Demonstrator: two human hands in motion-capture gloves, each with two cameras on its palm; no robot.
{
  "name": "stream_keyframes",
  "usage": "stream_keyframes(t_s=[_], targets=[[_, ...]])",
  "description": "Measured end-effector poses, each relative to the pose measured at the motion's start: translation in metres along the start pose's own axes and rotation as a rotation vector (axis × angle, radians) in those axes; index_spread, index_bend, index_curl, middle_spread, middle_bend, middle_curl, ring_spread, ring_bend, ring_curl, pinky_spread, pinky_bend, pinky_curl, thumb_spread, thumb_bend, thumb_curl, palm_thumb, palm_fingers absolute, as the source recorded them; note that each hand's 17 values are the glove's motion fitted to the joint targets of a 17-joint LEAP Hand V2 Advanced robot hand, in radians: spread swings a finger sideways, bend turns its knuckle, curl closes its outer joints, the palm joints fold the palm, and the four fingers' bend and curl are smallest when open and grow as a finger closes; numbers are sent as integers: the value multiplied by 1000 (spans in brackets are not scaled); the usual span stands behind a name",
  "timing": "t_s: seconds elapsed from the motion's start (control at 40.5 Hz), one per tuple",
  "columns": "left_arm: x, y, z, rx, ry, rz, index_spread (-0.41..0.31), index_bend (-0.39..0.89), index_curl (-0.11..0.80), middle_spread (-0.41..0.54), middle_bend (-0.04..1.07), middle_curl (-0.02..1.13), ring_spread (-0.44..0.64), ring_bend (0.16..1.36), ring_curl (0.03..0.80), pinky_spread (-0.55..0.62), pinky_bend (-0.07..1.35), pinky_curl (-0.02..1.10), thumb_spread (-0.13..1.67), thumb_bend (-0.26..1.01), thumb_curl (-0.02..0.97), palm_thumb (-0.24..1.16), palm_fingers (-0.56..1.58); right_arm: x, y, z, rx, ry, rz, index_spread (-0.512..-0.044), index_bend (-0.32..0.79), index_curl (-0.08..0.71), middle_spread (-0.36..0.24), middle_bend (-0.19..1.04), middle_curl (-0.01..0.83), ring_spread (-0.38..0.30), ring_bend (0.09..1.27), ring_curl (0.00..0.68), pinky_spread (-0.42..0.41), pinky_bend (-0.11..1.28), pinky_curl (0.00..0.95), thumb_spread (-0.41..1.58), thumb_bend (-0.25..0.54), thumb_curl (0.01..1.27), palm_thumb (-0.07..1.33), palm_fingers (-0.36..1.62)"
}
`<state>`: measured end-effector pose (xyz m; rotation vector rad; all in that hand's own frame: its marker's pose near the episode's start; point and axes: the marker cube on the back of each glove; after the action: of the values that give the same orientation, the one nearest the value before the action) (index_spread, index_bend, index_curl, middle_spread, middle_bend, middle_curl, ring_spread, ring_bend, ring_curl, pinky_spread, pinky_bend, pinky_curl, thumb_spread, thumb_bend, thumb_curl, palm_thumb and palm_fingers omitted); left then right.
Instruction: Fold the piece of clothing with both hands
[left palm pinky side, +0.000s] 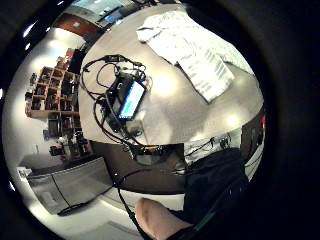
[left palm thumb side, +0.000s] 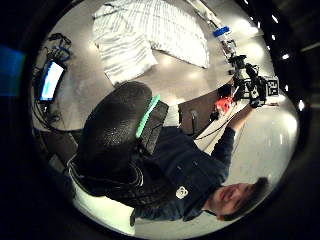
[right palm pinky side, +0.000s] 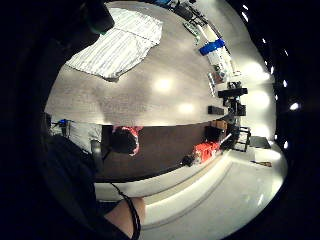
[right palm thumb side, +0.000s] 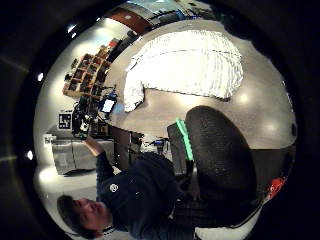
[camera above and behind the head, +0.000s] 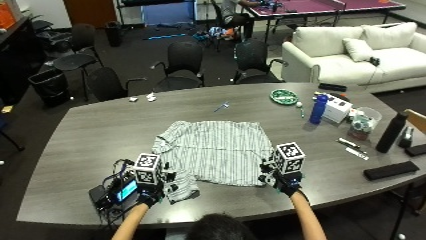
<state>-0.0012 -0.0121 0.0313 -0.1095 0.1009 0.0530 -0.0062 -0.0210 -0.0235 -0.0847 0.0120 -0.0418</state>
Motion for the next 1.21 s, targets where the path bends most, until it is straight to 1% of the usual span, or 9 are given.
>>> stream_keyframes(t_s=[0.222, 0.371, 0.445, 0.568, 0.667, 0.791, 0.914, 1.063, 1.211], targets=[[15, -42, 3, -116, -22, 50, -17, 93, 184, 379, 172, 165, 442, 724, 270, 373, 611, 326, 1119, -9, 239, 219, -71, 0, -32, 5, -77, 10, 15, -343, 113, 239, -18, 163, 290, 23, 379, 293, 162, 459, 330, 1285, 115, 238, 407, 407], [27, -63, 11, -243, 25, 148, -11, 138, 195, 395, 176, 178, 474, 703, 262, 399, 581, 322, 1095, -11, 263, 264, -84, -6, -50, 6, -111, 22, 18, -353, 121, 235, -16, 170, 293, 27, 395, 302, 165, 486, 342, 1268, 92, 258, 434, 370], [31, -78, 22, -305, 37, 164, -6, 174, 217, 400, 179, 186, 493, 662, 249, 411, 542, 312, 1082, -9, 276, 292, -80, -2, -66, 16, -152, 27, 34, -357, 85, 218, -24, 273, 329, 22, 392, 302, 166, 458, 334, 1260, 82, 267, 449, 413], [32, -113, 49, -368, -21, 108, -6, 142, 228, 404, 176, 195, 516, 637, 239, 424, 522, 307, 1062, -13, 292, 324, -81, 5, -94, 39, -224, 21, 70, -356, 92, 208, -42, 309, 354, 7, 415, 314, 167, 438, 332, 1240, 66, 284, 479, 430], [37, -119, 57, -429, -66, 31, 1, 101, 216, 372, 220, 222, 519, 630, 236, 431, 502, 304, 1045, -19, 301, 337, -66, 8, -111, 59, -288, 23, 92, -373, 77, 195, -50, 302, 363, -1, 435, 327, 175, 460, 344, 1218, 67, 305, 531, 399], [32, -140, 90, -522, -67, -71, 19, 85, 199, 360, 195, 236, 521, 646, 242, 435, 512, 309, 1030, -22, 309, 348, -86, -4, -106, 72, -357, 33, 126, -384, 91, 188, -64, 289, 371, -7, 435, 334, 181, 490, 353, 1194, 53, 322, 571, 372], [20, -158, 109, -411, -81, -155, 24, 48, 165, 384, 165, 228, 519, 678, 251, 432, 552, 322, 1020, -15, 320, 381, -136, -3, -112, 102, -430, 38, 169, -378, 98, 183, -69, 283, 378, -10, 430, 335, 164, 512, 359, 1172, 36, 339, 602, 373], [21, -162, 120, -481, 83, -158, 9, 102, 158, 297, 308, 283, 492, 660, 250, 426, 488, 311, 1087, 30, 356, 502, -14, 4, -131, 138, -461, 12, 141, -288, 93, 181, -85, 268, 383, -81, 500, 349, 67, 537, 358, 1147, 42, 372, 686, 492], [18, -175, 123, -348, 43, -180, -85, 361, 266, 127, 352, 308, 384, 559, 212, 343, 352, 267, 1162, 52, 374, 578, 313, 8, -147, 149, -338, -17, 128, -246, 108, 190, -114, 253, 393, -149, 526, 363, -109, 601, 366, 1116, 56, 411, 783, 710]])
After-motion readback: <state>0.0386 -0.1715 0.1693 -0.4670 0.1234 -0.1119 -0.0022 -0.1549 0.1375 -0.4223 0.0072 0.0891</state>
